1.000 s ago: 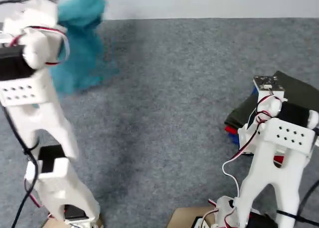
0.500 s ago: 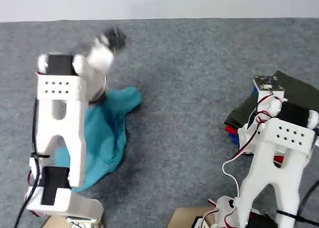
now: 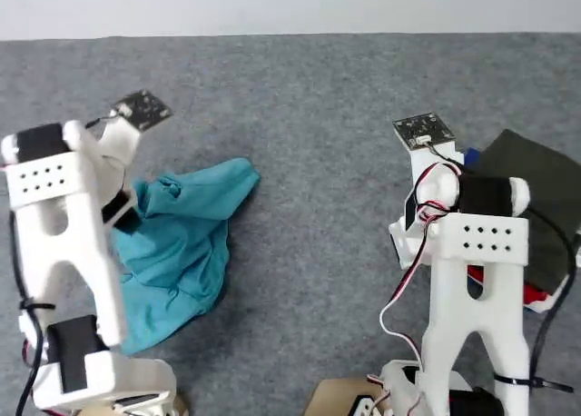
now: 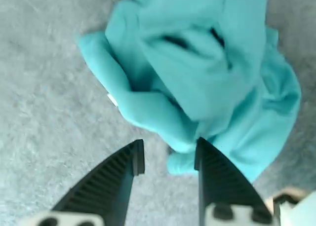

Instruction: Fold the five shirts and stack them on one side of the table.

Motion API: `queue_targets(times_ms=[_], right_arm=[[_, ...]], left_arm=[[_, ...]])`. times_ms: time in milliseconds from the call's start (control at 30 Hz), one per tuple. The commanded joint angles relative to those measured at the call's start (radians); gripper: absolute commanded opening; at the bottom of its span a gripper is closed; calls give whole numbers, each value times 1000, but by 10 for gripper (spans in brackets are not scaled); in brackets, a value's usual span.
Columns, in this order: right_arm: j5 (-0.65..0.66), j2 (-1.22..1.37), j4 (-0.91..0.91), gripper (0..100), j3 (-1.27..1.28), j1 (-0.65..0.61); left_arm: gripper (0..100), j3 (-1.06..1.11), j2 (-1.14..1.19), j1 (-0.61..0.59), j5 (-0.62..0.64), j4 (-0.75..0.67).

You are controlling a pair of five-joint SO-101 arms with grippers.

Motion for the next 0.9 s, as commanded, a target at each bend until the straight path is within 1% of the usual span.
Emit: queue_targets(times_ms=[0, 133, 233, 367, 433, 633, 867], right_arm=[[-8, -19, 39, 9, -51, -12], [-8, -19, 39, 9, -51, -12], [-8, -19, 39, 9, -49, -12], [-8, -19, 39, 9, -6, -12], [-8, -19, 39, 9, 28, -12], [-3, -19, 39, 9, 66, -10], [-3, -19, 38, 9, 66, -10]], left_arm=[[174, 70, -123, -23, -43, 28], [174, 223, -342, -18, -48, 28], [174, 394, -488, -21, -109, 25], [174, 621, -577, -23, -149, 14], [174, 700, -586, -23, -150, -32], [174, 897, -542, -25, -146, -252], [174, 1021, -364, -25, -147, -471]])
